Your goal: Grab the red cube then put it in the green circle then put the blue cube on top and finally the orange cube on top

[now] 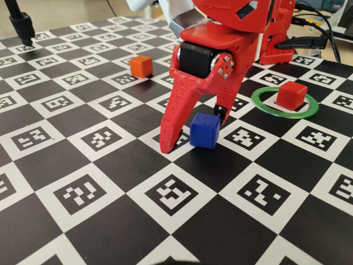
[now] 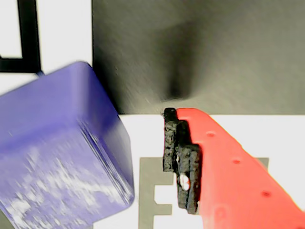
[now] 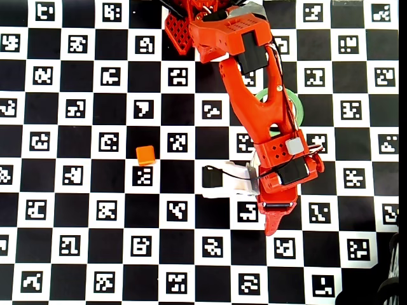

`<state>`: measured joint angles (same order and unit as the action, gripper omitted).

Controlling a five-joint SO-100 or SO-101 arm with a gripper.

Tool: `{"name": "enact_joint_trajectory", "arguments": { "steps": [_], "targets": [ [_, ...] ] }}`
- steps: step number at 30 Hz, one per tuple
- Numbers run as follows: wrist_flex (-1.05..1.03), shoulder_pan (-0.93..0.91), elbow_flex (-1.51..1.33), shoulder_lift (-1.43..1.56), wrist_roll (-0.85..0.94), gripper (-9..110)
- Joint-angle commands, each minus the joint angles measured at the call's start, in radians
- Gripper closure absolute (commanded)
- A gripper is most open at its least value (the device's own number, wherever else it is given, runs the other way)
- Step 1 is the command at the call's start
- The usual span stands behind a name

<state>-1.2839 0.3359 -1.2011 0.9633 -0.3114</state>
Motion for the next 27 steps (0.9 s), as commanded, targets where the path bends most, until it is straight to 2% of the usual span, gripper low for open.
{"name": "enact_joint_trajectory", "arguments": {
  "steps": [1, 9, 27],
  "targets": [
    [0.009, -0.012, 0.008, 0.052, 0.009, 48],
    [0.014, -0.015, 0.005, 0.052, 0.055, 48],
    [0.048, -0.018, -0.008, 0.055, 0.284, 50]
  ]
}}
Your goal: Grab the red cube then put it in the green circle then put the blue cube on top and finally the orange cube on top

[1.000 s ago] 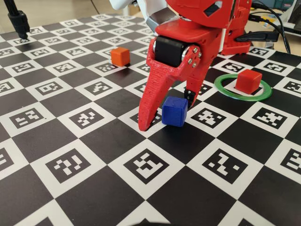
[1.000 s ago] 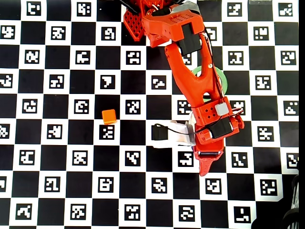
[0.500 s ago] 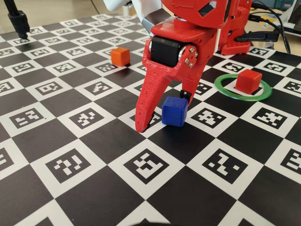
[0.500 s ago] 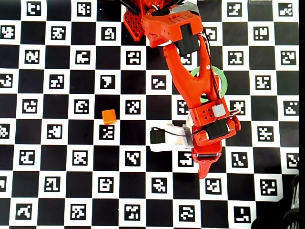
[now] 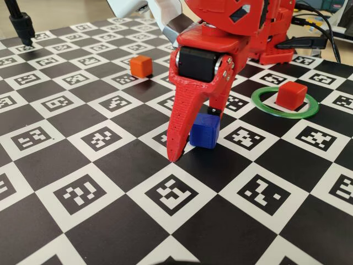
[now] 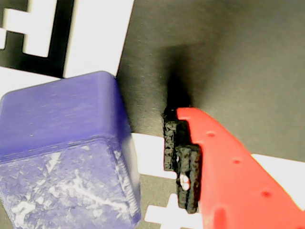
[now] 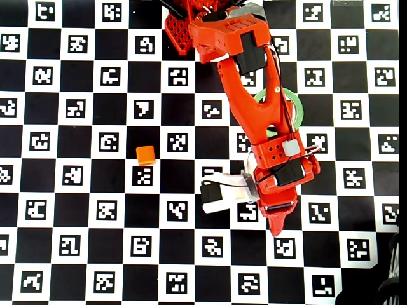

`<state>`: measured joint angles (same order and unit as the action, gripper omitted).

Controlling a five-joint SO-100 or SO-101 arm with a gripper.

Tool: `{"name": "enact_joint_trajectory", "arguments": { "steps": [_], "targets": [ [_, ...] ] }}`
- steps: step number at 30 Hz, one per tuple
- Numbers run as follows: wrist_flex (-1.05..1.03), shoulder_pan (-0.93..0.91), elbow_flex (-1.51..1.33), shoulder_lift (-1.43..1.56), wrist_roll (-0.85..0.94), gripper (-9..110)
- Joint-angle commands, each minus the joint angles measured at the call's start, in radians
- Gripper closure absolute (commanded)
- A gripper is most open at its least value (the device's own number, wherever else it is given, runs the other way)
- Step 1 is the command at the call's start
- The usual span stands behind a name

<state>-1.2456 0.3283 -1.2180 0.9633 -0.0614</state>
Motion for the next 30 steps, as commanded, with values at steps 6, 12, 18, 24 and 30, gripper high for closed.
{"name": "enact_joint_trajectory", "arguments": {
  "steps": [6, 12, 18, 24, 30],
  "targets": [
    [0.014, -0.009, 0.009, 0.054, 0.127, 50],
    [0.017, -0.011, 0.006, 0.052, 0.198, 50],
    [0.02, -0.011, -0.002, 0.055, 0.253, 50],
    [0.029, -0.006, -0.011, 0.058, 0.258, 51],
    [0.034, -0.006, -0.012, 0.06, 0.255, 61]
  ]
}}
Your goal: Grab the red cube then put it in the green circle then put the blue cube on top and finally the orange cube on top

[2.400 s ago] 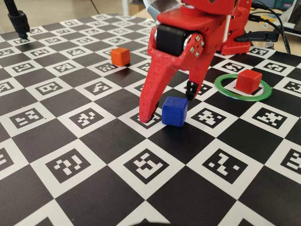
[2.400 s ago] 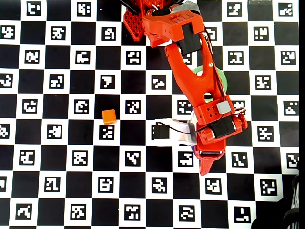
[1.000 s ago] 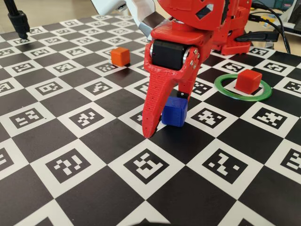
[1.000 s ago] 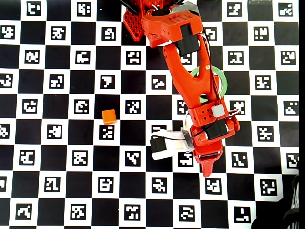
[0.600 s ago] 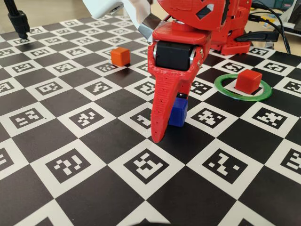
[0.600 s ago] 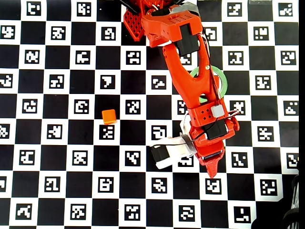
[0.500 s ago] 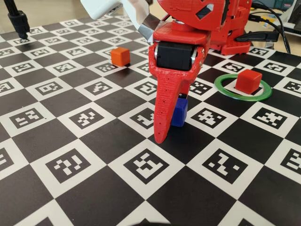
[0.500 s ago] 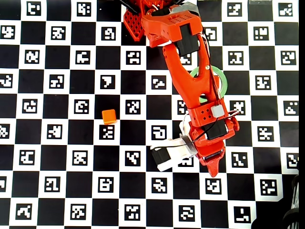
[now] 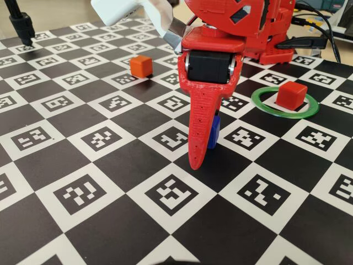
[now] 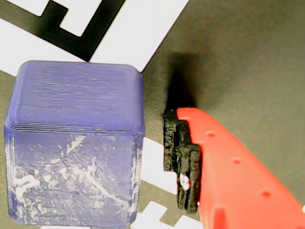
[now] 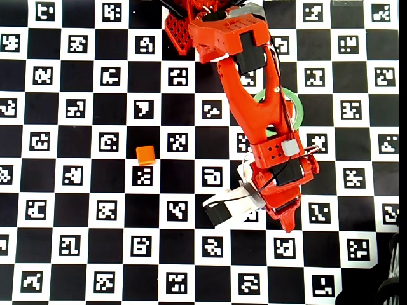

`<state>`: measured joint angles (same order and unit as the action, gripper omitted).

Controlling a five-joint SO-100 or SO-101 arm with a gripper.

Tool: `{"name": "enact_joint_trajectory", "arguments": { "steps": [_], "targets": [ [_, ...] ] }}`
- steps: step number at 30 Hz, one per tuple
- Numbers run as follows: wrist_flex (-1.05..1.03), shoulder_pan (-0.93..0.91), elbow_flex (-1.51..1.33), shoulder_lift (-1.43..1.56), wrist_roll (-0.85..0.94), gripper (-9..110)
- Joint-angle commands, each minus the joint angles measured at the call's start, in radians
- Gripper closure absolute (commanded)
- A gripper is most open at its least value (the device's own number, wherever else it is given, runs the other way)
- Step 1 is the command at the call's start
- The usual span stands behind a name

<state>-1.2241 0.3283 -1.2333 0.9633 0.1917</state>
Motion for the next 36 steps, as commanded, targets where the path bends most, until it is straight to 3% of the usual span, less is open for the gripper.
{"name": "enact_joint_trajectory", "arguments": {
  "steps": [1, 3, 9, 23, 36],
  "targets": [
    [0.012, -0.006, 0.003, 0.06, 0.002, 66],
    [0.012, -0.006, 0.002, 0.061, 0.003, 81],
    [0.034, -0.009, -0.031, 0.083, -0.005, 94],
    [-0.005, 0.009, -0.029, 0.138, -0.034, 96],
    [-0.192, 0.028, -0.103, 0.414, -0.089, 95]
  ]
}}
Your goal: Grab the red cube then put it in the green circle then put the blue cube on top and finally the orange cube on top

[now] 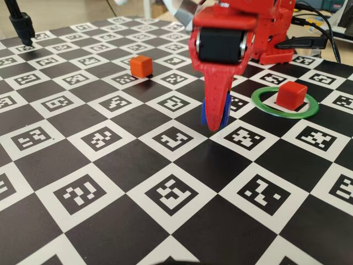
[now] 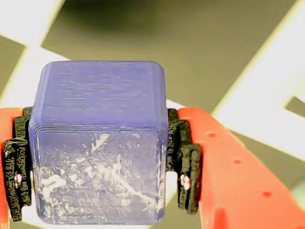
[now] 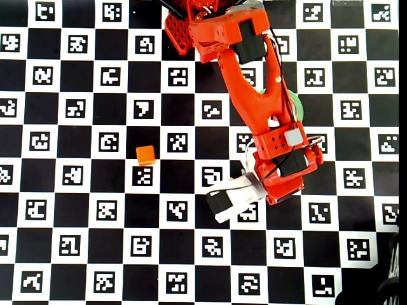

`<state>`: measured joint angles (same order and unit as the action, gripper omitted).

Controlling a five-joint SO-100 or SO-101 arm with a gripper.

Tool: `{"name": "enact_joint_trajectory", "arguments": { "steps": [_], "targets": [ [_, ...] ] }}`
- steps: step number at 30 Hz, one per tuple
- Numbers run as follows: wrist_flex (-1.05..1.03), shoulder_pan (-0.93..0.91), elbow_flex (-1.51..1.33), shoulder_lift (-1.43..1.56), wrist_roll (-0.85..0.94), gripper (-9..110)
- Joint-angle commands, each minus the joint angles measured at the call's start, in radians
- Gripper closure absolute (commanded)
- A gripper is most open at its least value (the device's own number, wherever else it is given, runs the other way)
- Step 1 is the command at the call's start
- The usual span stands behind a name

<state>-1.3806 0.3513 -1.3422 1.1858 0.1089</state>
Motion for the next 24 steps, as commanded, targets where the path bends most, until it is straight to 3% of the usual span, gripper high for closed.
{"name": "enact_joint_trajectory", "arguments": {
  "steps": [1, 24],
  "targets": [
    [-0.051, 0.003, -0.005, 0.219, -0.009, 95],
    [-0.448, -0.003, 0.055, 0.523, -0.428, 96]
  ]
}}
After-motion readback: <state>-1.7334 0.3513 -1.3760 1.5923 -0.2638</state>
